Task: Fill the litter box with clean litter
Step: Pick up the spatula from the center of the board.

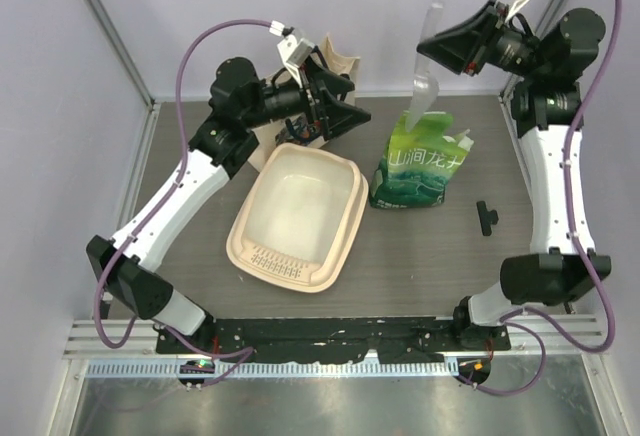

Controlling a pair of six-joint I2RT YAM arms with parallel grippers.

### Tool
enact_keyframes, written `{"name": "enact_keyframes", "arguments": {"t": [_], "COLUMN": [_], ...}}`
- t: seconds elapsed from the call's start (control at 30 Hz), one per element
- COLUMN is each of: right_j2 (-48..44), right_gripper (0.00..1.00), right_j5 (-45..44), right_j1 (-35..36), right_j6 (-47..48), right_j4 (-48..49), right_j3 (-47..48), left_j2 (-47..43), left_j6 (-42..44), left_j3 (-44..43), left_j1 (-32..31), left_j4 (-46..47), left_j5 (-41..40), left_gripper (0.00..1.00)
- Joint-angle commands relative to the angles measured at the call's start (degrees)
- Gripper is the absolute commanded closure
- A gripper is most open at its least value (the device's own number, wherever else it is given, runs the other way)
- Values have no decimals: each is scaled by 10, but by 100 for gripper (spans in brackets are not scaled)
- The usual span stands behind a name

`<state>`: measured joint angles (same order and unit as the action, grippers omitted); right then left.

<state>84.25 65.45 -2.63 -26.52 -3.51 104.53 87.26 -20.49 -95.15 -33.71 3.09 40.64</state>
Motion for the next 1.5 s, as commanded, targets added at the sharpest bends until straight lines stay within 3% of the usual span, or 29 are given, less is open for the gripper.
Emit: {"name": "enact_keyframes", "arguments": {"t": [0.0, 0.13, 0.33, 0.53, 0.7, 0.9, 1.0, 1.17, 1.47], "right_j2": [43, 44, 7, -3, 15, 45, 55, 56, 62], "right_gripper": [98, 99, 99, 99, 98, 95, 95, 96, 96], "right_j5": [96, 94, 121, 142, 180, 224, 222, 202, 174], "right_j1": [7, 26, 65, 89, 90, 96, 98, 100, 112], "right_j6": [-310, -304, -295, -277, -279, -281, -280, -279, -328], "right_j4": [322, 330, 325, 306, 308, 313, 316, 336, 403], "right_j3": [68, 108, 60, 51, 49, 59, 62, 52, 49], "left_j2": [7, 51, 96, 135, 135, 128, 132, 146, 182], "left_j6": [-10, -29, -69, -93, -69, -104, -127, -136, -138], "left_j3": [23, 3, -39, -107, -108, -89, -90, -110, -149], "left_j1": [-2, -16, -18, -35, -36, -21, -21, -26, -43], "left_j4": [15, 44, 82, 93, 81, 83, 103, 105, 104], "left_j5": [24, 38, 30, 125, 249, 338, 334, 316, 284], "left_gripper": [2, 2, 2, 5, 18, 32, 39, 40, 51]}}
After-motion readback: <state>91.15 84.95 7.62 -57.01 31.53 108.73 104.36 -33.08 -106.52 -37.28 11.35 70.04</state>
